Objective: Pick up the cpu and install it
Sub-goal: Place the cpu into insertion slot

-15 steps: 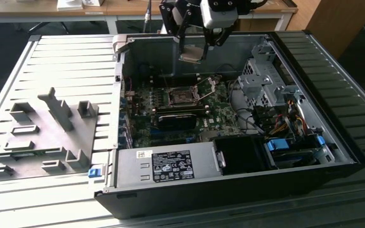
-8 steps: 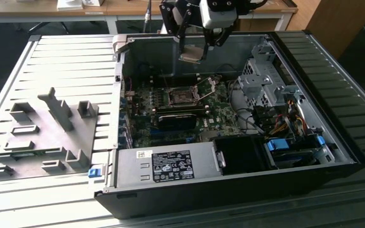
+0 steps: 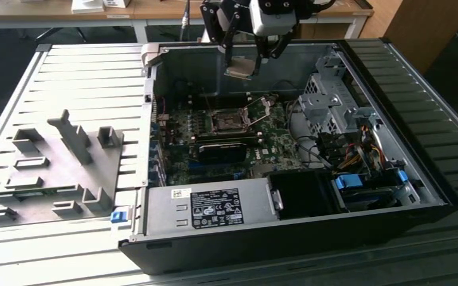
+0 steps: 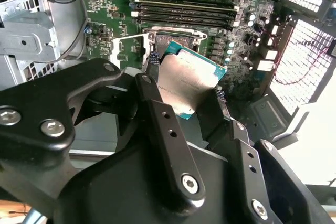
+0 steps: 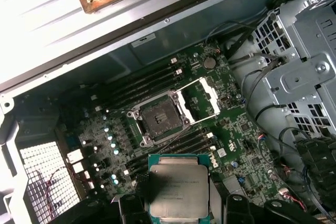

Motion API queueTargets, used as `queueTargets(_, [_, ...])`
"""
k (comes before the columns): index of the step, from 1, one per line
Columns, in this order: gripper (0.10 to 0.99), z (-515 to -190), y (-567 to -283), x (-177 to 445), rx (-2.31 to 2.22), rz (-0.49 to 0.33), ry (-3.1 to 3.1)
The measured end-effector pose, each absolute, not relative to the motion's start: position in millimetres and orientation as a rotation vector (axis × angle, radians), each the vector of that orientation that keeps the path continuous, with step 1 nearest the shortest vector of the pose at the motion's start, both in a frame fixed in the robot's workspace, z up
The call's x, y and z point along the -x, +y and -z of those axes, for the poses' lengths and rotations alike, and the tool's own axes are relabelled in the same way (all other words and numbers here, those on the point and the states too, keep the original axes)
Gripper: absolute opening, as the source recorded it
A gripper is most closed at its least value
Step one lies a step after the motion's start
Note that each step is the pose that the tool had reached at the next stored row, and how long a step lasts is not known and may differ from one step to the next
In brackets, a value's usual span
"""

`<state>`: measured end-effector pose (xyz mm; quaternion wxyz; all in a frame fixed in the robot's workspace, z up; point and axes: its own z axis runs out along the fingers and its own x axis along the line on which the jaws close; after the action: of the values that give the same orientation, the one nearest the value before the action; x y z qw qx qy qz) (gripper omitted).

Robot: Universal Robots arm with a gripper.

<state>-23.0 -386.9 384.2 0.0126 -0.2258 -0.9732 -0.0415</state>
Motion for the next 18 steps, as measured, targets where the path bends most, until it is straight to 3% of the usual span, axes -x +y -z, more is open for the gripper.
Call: queueTargets(18, [0.537, -384.1, -386.9, 23.0, 0.764, 0.130, -3.020])
